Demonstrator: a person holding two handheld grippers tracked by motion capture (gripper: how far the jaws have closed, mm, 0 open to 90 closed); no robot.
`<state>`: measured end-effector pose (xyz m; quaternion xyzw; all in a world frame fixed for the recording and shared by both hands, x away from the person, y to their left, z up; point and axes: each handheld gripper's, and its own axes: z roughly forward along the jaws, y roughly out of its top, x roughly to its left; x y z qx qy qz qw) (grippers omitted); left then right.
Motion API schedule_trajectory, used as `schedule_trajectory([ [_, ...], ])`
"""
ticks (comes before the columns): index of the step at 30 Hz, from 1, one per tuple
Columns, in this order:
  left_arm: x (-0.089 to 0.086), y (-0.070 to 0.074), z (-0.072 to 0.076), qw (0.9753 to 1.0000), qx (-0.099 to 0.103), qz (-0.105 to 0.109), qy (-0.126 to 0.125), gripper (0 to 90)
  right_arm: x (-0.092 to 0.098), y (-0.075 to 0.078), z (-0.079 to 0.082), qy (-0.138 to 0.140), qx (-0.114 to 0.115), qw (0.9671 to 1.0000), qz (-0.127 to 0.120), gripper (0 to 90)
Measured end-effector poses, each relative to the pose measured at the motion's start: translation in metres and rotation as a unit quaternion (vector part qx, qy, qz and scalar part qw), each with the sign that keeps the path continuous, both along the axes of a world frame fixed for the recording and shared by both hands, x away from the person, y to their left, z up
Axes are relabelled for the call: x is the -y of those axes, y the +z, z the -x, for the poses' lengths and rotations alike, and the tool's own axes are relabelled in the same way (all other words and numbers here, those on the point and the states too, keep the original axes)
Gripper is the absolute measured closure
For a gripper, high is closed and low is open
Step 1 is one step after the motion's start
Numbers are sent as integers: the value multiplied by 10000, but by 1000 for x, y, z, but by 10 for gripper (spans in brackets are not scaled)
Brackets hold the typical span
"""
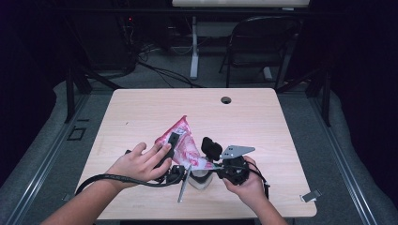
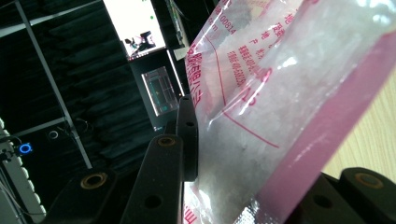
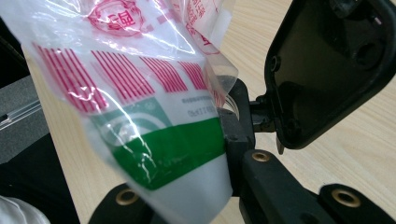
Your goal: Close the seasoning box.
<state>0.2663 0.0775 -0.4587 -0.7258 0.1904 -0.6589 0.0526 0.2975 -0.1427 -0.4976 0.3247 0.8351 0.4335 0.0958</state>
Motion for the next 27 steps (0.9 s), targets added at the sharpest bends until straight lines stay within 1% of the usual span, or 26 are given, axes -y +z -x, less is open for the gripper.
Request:
schedule_trajectory([
  [7,0,0,0,10000,-18,49,-11,773,0,-1,0,-15,-15,10000,-3,900],
  [11,1,1,0,10000,-21,42,-12,774,0,-1,0,-19,-21,10000,-4,900],
  [12,1,1,0,10000,-66,31,12,774,0,-1,0,-17,-18,10000,-5,900],
  [14,1,1,0,10000,-68,36,16,774,0,-1,-1,-15,-22,10000,-8,900],
  [15,1,1,0,10000,-23,50,-18,774,0,-1,-1,-24,-21,10000,-1,900],
  [16,1,1,1,10000,-20,48,-20,774,0,-1,-1,-30,-24,10000,2,900],
  [17,1,1,0,10000,-20,51,-22,775,1,-1,-1,-31,-25,10000,3,900],
  [18,2,1,1,10000,-67,41,-1,775,1,-2,-1,-33,-27,10000,2,900],
  [25,3,2,1,10000,-50,14,-24,775,1,-2,-1,-41,-24,10000,4,900],
  [27,2,2,1,10000,-51,59,-12,775,1,-2,-1,-32,-24,10000,25,900],
])
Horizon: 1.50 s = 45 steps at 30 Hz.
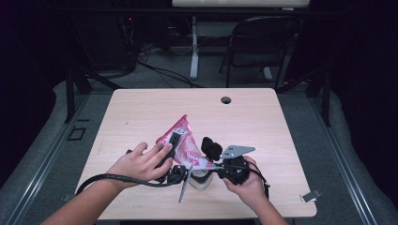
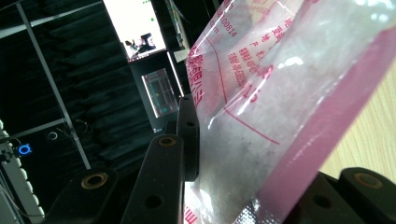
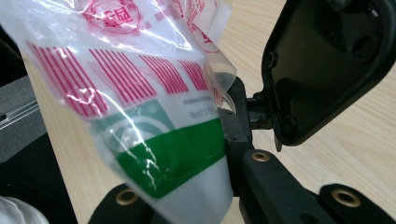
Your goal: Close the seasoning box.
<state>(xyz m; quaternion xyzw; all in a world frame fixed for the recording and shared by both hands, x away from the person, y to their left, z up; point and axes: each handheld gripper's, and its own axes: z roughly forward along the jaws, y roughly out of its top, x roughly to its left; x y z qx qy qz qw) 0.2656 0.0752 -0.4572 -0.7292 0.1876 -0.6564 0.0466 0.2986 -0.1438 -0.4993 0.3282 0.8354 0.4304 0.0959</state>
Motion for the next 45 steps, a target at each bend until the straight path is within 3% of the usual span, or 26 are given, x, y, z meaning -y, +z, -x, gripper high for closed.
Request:
schedule_trajectory([
  [45,2,1,2,10000,32,13,-63,777,0,-1,0,-5,-26,10000,33,900],
])
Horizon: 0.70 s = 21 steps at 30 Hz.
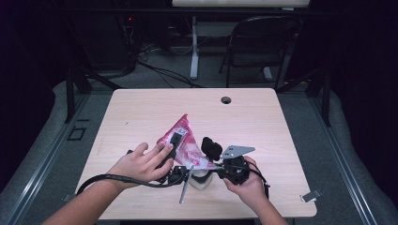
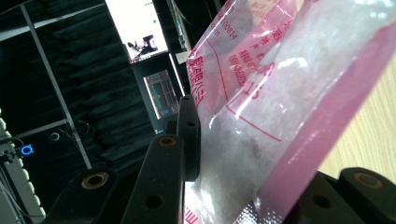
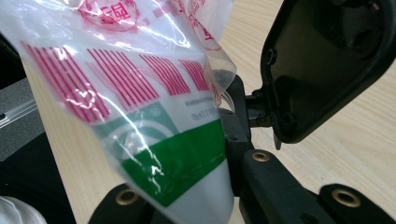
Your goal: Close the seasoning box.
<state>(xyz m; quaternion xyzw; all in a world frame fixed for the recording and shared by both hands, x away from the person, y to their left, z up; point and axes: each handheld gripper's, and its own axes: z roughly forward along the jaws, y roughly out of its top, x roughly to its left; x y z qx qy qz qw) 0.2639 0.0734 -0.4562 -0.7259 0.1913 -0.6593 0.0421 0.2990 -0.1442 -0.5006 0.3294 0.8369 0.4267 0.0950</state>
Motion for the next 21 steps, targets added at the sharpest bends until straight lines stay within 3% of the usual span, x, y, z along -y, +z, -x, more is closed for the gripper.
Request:
schedule_trajectory([
  [12,1,0,1,10000,3,-11,-10,777,0,0,0,-6,-3,10000,30,900],
  [21,2,2,2,9999,111,9,-97,777,0,-1,-1,-10,-16,10000,33,900],
])
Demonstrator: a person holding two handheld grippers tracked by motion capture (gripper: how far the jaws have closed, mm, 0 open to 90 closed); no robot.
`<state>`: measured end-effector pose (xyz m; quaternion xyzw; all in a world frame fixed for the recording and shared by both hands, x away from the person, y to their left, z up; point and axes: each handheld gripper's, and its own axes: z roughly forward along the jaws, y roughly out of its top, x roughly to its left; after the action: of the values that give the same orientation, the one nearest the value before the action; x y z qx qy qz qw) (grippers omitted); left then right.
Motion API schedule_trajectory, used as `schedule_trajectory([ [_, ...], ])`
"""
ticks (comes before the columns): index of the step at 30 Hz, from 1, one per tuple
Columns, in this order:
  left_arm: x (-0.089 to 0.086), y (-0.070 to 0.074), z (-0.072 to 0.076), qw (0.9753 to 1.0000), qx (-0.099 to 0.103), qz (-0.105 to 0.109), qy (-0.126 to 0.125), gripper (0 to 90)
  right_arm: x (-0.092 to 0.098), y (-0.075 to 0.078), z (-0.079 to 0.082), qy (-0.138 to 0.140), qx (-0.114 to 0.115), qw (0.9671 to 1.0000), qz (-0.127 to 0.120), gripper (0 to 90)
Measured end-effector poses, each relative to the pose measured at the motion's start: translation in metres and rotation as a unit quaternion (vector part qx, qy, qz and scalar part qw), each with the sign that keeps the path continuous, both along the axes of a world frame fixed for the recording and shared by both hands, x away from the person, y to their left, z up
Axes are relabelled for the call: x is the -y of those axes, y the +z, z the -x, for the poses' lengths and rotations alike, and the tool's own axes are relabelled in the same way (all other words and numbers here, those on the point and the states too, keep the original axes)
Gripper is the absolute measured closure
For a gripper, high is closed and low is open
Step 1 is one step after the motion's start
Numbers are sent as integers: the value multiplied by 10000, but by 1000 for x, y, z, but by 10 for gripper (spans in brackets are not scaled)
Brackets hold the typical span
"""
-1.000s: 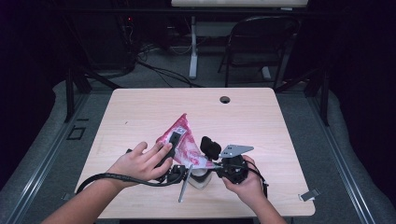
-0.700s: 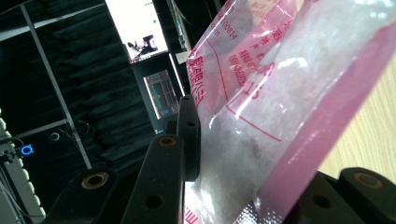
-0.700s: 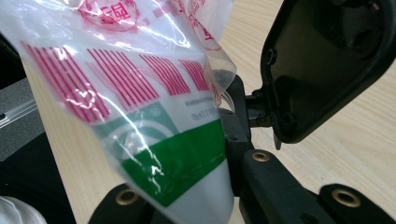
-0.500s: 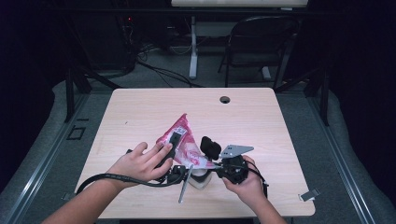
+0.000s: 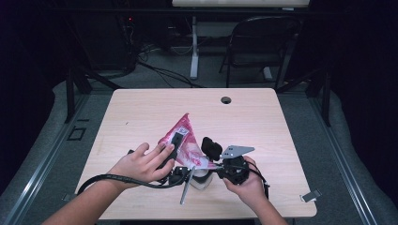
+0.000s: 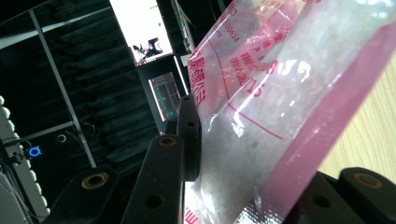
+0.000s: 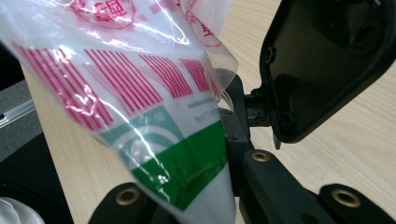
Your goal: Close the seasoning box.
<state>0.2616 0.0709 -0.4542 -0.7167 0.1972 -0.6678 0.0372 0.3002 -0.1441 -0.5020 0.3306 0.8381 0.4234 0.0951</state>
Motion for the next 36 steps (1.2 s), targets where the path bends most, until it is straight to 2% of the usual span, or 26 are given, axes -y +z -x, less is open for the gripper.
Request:
schedule_trajectory([
  [4,1,2,1,10000,38,-86,-11,777,0,0,0,-25,3,10000,-35,900],
  [7,1,1,1,10000,16,-39,-15,777,1,0,0,-32,4,10000,-27,900],
  [21,2,1,1,10000,-28,-94,8,774,0,-1,0,-20,-16,10000,-4,900],
  [26,2,1,1,10000,10,-51,-38,770,0,-1,0,-22,-23,10000,-6,900],
  [28,3,2,1,9999,44,-128,-59,770,0,-1,0,-39,-20,10000,6,900],
  [36,3,1,1,9999,-27,-100,-35,763,0,-2,-1,-58,-33,10000,19,900],
])
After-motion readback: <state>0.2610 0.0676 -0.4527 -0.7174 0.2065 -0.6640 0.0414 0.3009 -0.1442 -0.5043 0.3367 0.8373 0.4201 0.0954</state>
